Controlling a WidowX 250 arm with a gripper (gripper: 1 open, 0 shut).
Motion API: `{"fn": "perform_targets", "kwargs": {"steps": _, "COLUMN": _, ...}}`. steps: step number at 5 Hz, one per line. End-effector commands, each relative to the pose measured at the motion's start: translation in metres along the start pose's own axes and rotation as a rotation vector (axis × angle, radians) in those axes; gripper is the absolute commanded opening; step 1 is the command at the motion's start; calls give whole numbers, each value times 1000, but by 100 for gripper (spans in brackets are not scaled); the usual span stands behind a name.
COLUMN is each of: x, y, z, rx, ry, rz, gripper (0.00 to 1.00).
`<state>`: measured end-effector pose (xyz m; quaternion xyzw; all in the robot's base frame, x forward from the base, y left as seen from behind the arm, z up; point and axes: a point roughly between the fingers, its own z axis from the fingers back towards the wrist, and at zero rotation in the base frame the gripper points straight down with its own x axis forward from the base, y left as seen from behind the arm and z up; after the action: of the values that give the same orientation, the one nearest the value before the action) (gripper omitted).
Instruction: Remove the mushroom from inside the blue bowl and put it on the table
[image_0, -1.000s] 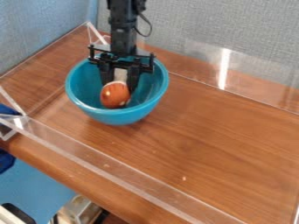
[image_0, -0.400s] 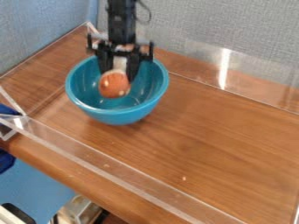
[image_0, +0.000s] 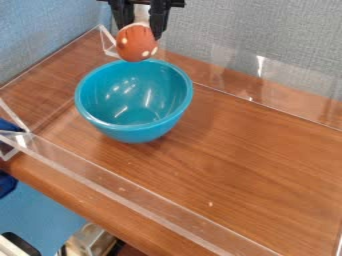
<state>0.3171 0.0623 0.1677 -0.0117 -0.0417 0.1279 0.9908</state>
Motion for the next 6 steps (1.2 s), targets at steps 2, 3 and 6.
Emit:
{"fn": "perform_targets", "kwargs": {"steps": 2, "x": 17, "y": 52, "z": 7, "rx": 46, "ry": -63, "rz": 131, "gripper": 0}}
{"fn": "perform_targets", "kwargs": {"steps": 3, "x": 21, "y": 93, "z": -1, "rx": 67, "ry": -55, "rz": 244, "gripper": 0}}
{"fn": "perform_targets", "kwargs": {"steps": 6, "x": 25, "y": 123, "z": -35, "rx": 121, "ry": -25, "rz": 588, "gripper": 0}}
